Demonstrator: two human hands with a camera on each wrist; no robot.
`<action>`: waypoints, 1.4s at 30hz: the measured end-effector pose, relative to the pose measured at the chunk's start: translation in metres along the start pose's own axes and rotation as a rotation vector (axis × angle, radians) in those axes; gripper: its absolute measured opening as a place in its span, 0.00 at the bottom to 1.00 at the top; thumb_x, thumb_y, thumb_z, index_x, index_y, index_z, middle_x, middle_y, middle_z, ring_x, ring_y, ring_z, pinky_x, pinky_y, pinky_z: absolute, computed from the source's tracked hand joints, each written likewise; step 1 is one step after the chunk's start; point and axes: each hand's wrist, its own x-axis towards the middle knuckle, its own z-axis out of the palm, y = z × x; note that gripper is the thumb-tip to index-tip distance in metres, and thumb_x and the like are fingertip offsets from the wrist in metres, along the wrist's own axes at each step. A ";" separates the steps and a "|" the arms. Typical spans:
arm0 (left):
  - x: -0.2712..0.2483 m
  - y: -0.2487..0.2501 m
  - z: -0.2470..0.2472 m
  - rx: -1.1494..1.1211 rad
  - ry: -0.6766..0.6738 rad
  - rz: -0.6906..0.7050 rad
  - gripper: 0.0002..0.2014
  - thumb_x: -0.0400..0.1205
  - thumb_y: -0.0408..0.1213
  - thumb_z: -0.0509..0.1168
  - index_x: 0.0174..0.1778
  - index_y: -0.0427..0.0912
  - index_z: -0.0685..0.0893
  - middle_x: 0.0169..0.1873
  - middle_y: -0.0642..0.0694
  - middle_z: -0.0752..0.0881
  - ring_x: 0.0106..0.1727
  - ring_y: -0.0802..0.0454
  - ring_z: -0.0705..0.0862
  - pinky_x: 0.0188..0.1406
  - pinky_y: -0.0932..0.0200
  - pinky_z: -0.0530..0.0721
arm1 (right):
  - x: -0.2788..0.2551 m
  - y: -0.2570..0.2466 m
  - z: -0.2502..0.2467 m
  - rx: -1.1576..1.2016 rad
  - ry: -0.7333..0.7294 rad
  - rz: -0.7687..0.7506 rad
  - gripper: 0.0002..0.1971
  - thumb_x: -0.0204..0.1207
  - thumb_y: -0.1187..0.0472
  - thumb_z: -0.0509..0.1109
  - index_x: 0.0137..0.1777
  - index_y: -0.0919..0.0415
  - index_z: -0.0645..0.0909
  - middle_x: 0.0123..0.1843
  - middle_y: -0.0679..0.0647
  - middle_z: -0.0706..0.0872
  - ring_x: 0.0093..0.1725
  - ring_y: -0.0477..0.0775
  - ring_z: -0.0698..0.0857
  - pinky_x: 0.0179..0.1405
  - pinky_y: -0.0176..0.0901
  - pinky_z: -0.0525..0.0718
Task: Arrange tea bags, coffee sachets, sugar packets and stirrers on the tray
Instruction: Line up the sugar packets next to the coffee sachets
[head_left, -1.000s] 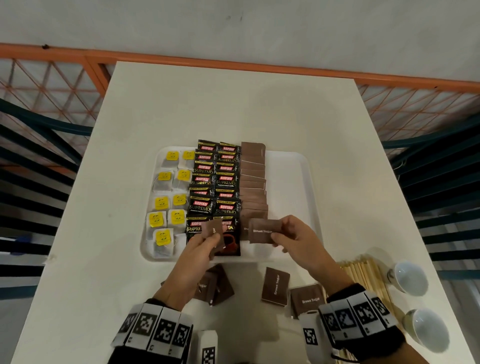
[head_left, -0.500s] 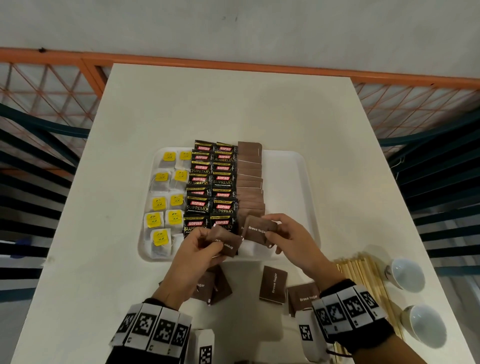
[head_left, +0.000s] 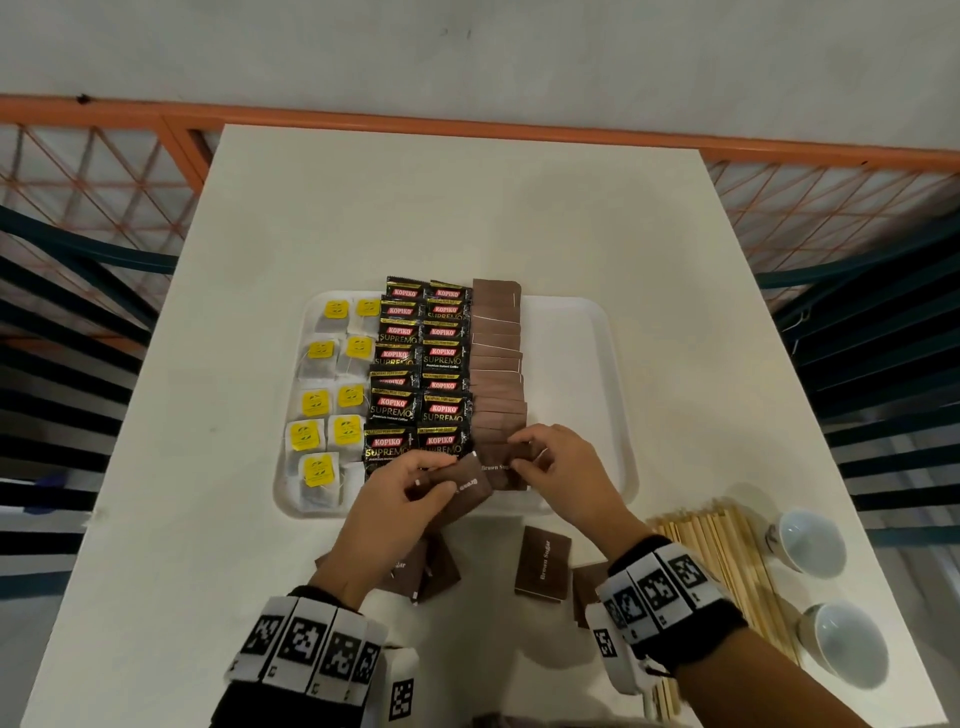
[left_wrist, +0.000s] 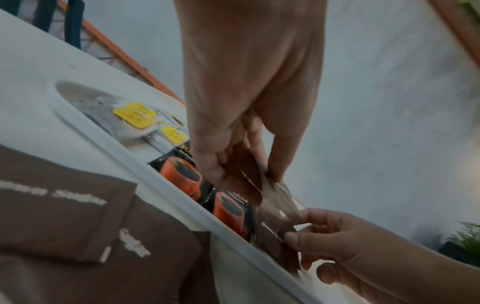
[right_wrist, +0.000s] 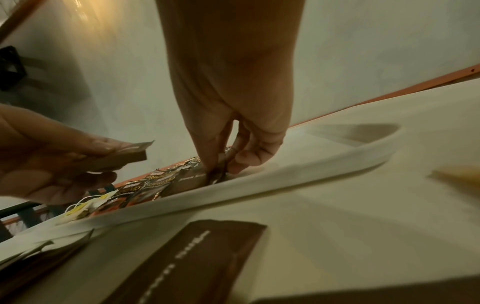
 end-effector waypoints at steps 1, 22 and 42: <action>0.001 0.001 0.003 -0.005 -0.007 0.014 0.13 0.78 0.31 0.68 0.50 0.56 0.84 0.50 0.51 0.88 0.53 0.55 0.86 0.50 0.61 0.86 | 0.000 0.000 0.000 -0.008 0.012 0.000 0.12 0.73 0.63 0.72 0.57 0.55 0.82 0.44 0.50 0.78 0.36 0.44 0.77 0.38 0.21 0.71; 0.015 0.018 0.026 -0.332 -0.040 -0.049 0.10 0.80 0.24 0.62 0.50 0.45 0.79 0.47 0.41 0.86 0.53 0.45 0.85 0.54 0.51 0.85 | -0.022 -0.021 -0.006 0.465 -0.096 0.108 0.02 0.75 0.55 0.70 0.43 0.48 0.80 0.40 0.48 0.86 0.40 0.46 0.82 0.46 0.41 0.82; -0.054 -0.050 -0.067 0.535 0.137 0.077 0.20 0.70 0.30 0.76 0.43 0.62 0.78 0.45 0.51 0.75 0.45 0.52 0.79 0.49 0.62 0.80 | -0.018 0.005 0.003 0.049 -0.022 0.211 0.10 0.73 0.60 0.73 0.53 0.60 0.82 0.41 0.51 0.84 0.39 0.45 0.79 0.36 0.22 0.73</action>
